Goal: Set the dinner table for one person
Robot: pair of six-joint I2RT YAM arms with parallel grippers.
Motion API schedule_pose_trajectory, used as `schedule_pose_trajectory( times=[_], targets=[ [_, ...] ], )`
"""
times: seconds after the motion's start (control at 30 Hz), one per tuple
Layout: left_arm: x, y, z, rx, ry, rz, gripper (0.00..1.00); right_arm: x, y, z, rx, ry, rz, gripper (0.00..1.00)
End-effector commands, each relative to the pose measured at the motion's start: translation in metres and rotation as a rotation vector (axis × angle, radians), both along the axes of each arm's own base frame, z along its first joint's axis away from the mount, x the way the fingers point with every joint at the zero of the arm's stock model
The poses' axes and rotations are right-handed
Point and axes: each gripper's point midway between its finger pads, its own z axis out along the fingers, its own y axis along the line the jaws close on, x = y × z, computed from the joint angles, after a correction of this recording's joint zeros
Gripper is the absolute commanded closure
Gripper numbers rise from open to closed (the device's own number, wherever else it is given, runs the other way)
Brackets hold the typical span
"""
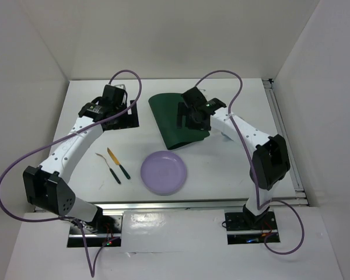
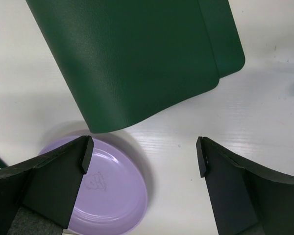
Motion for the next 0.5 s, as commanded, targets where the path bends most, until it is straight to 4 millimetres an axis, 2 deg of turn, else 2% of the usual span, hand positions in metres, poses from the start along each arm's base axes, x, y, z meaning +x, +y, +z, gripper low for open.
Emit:
schedule_pose_trajectory(
  times=[0.0,0.1,0.3,0.47],
  targets=[
    [0.003,-0.002,0.015,-0.022,-0.04,0.004,0.02,-0.002,-0.002,0.011,0.011,-0.044,-0.008,0.0],
    [0.003,-0.002,0.015,-0.022,-0.04,0.004,0.02,-0.011,-0.007,0.012,0.033,-0.046,-0.033,0.0],
    [0.003,-0.001,0.015,-0.027,-0.041,0.024,0.0,-0.034,0.01,0.03,0.254,-0.079,-0.015,0.0],
    [-0.003,0.0,0.012,-0.027,-0.022,0.031,0.0,-0.072,0.024,0.033,0.543,-0.074,-0.001,0.01]
  ],
)
